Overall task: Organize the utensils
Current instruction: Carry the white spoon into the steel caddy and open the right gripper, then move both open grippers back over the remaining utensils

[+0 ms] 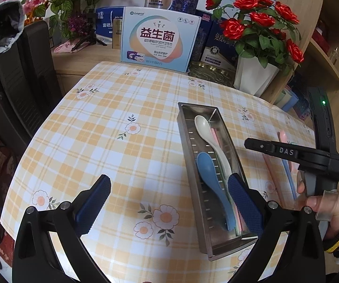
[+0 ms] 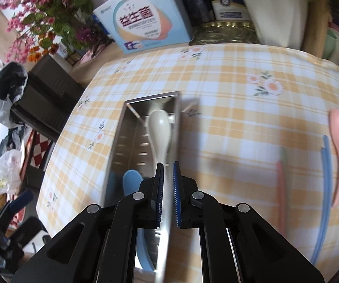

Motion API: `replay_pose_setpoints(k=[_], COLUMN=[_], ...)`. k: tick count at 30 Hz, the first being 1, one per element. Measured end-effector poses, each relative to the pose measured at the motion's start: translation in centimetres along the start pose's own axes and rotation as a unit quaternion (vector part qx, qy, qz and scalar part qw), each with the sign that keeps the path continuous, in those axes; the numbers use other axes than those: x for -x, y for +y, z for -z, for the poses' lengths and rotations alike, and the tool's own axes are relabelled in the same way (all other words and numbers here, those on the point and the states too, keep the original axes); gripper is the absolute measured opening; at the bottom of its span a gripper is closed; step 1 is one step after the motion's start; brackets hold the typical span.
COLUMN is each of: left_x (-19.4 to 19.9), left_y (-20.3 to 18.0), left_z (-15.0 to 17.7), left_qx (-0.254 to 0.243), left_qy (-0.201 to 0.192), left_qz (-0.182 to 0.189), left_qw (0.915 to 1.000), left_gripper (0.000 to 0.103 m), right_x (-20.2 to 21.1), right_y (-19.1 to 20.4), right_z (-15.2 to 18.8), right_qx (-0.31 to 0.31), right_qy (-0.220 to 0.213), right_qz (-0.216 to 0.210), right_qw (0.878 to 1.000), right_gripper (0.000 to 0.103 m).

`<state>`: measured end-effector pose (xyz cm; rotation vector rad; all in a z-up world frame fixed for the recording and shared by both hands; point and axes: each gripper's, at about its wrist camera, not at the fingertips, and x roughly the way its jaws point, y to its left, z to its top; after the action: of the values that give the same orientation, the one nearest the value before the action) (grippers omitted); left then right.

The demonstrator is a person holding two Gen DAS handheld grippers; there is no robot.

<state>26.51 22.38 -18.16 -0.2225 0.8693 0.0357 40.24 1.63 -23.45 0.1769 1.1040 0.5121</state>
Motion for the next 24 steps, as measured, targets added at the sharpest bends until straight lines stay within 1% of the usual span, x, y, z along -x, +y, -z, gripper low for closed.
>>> replay_pose_setpoints(k=[7,13,17,19,20,21,22,23,24], left_x=[0.0,-0.1,0.0,0.0,0.0,0.0,0.0,0.0,-0.1], left_y=[-1.9,-3.8,-5.1,-5.6,-6.0,-6.3,-6.6,-6.9,-7.5], left_z=[-0.5,-0.8,-1.0,-1.2,-1.2,-1.3,-1.4,-1.4,-1.4], left_qx=[-0.010,-0.018,-0.019,-0.019,-0.018,-0.017,-0.017,-0.017,-0.020], left_qy=[-0.003,-0.003,-0.004,-0.007,-0.010,-0.011,-0.012,-0.013,-0.014], left_qz=[-0.004,-0.004,0.000,-0.003,-0.006,-0.006,-0.006,-0.006,-0.006], left_qw=[0.9999,0.9998,0.9998,0.9998,0.9998,0.9998,0.9998,0.9997,0.9997], left_gripper=[0.097,0.097,0.097,0.097,0.097,0.097,0.097,0.097,0.097], right_x=[2.7,4.8,6.0,6.5,6.9,7.2,7.6,8.1,8.6], right_y=[-3.3,-6.0,-7.2,-7.8,-8.3,-8.7,-9.2,-9.7,-10.2], right_z=[1.0,1.7,2.2,2.4,2.6,2.7,3.0,3.2,3.4], right_qx=[-0.005,-0.014,-0.009,-0.005,-0.003,-0.002,-0.003,-0.003,-0.002], right_qy=[-0.020,-0.035,-0.048,-0.052,-0.053,-0.055,-0.061,-0.069,-0.076], right_qz=[0.016,0.020,0.021,0.021,0.022,0.021,0.021,0.020,0.019], right_qw=[1.000,0.999,0.999,0.998,0.998,0.998,0.998,0.997,0.997], right_gripper=[0.009,0.009,0.009,0.010,0.019,0.041,0.051,0.054,0.054])
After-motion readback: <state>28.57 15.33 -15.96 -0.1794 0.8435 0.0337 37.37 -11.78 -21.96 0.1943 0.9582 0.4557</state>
